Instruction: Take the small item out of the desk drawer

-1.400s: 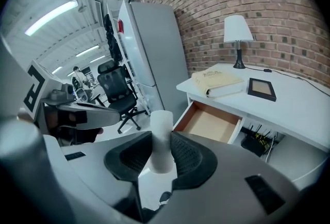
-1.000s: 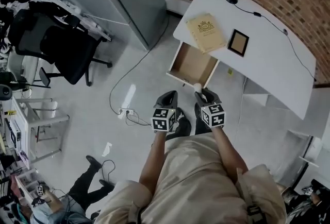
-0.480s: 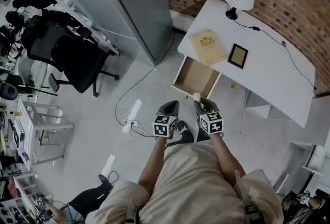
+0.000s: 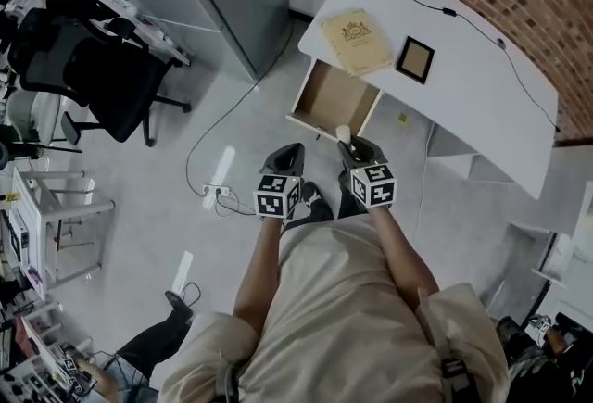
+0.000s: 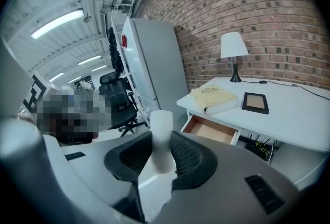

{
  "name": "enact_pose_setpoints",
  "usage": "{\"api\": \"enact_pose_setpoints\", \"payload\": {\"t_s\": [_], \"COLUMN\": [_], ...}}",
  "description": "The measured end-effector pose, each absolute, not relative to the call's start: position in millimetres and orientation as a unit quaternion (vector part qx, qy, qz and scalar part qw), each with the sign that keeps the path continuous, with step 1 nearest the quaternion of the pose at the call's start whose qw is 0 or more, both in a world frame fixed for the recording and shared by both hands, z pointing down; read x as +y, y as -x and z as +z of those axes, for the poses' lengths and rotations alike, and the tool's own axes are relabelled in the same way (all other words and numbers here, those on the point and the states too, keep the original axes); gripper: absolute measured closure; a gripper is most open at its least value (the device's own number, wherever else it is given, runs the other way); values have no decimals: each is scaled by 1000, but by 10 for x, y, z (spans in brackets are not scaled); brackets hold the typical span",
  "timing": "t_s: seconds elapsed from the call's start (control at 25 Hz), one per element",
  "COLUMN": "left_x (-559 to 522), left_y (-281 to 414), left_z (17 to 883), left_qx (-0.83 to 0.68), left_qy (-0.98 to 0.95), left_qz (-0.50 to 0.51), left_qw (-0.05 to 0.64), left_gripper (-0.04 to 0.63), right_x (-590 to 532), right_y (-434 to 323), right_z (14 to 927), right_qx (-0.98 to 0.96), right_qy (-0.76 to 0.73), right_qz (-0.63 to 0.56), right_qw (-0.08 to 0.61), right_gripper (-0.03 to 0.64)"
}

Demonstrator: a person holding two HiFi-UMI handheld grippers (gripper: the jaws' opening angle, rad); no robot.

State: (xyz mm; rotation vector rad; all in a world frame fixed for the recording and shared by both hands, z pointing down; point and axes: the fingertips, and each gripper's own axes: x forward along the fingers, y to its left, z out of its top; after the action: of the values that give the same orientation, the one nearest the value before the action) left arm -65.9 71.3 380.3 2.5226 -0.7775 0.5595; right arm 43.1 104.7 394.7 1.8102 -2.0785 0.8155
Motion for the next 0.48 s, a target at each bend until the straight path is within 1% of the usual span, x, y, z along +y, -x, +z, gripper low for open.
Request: {"api": "enact_pose_setpoints", "payload": {"t_s": [0.48], "left_x": [832], "left_y": [490], "left_z": [3871], "left_qx": [-255], "left_qy": [-917], "left_qz": [213], "left_qw": [221], "left_gripper": [579], "right_x": [1117], "right_y": [-526], "right_z": [4013], "right_qx": [-706], "right_qy": [-632], "right_qz": [287], "right_qw": [140], "right_gripper": [476]}}
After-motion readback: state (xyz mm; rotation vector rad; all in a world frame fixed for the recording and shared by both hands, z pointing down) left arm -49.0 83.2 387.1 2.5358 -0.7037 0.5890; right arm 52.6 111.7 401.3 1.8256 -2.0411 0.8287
